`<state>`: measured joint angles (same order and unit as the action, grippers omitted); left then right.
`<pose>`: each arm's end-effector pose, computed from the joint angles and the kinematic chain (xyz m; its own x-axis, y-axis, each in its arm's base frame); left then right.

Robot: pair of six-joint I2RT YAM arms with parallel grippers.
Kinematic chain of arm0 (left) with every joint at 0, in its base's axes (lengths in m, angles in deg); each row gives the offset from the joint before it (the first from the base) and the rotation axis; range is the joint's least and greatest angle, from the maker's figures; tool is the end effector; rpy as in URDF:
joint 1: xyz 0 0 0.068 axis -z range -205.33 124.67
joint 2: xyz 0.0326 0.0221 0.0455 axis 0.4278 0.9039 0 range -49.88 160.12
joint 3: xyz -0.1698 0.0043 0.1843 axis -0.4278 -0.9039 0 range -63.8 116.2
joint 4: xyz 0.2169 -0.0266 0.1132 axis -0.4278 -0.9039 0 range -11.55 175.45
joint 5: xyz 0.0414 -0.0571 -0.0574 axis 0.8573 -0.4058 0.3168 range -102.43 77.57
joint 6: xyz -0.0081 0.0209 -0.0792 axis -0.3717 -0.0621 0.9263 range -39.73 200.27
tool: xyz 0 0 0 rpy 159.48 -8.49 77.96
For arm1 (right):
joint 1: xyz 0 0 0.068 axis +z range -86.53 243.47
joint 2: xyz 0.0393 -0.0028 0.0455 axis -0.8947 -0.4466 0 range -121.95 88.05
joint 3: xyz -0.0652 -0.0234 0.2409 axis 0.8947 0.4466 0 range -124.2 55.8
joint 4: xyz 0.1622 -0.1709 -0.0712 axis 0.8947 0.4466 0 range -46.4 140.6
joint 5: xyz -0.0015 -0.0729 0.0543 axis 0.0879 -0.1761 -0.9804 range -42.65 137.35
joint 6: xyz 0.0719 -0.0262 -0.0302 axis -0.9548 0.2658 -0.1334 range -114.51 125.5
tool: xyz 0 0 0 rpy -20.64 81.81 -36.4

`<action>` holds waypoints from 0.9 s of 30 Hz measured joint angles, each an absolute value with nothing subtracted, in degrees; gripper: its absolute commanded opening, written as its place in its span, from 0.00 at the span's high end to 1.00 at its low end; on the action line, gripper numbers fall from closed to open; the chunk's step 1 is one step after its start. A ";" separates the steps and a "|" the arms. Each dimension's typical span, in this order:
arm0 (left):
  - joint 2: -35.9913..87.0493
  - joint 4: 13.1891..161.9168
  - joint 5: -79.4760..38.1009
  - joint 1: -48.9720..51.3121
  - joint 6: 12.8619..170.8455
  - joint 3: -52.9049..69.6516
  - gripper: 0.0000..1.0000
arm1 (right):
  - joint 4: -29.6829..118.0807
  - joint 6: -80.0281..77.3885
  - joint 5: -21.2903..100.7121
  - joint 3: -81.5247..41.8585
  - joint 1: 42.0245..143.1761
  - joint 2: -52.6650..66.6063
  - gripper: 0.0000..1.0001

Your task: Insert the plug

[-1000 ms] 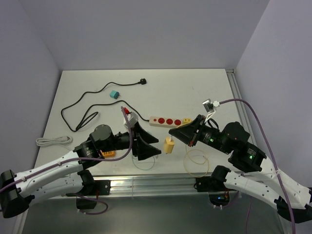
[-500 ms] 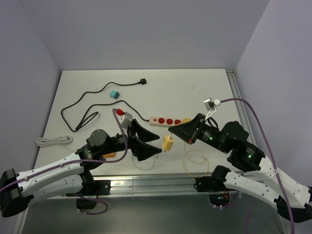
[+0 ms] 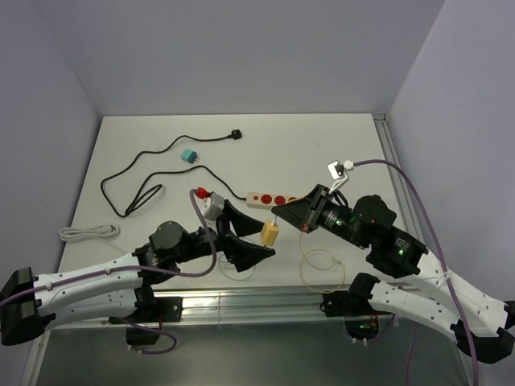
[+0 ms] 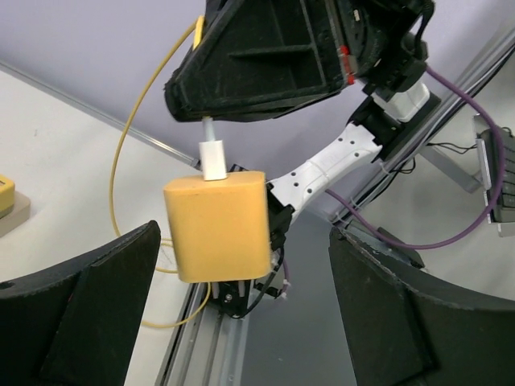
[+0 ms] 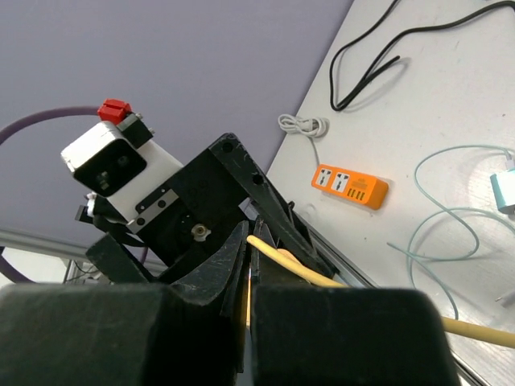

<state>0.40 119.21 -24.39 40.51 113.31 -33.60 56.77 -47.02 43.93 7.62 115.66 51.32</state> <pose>0.0852 -0.2262 0.3108 -0.4503 -0.2990 -0.8413 0.8702 0.0640 -0.4885 0.1097 0.1483 0.3575 -0.6660 0.4337 -0.6069 -0.4875 0.3626 0.7942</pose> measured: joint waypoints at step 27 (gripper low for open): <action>-5.32 97.50 -26.25 32.30 113.55 -28.55 1.00 | 68.01 -33.86 29.35 6.13 115.53 52.33 0.08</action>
<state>-5.32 97.50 -26.25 32.30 113.55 -28.55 68.01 -33.86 29.35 6.13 115.53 52.33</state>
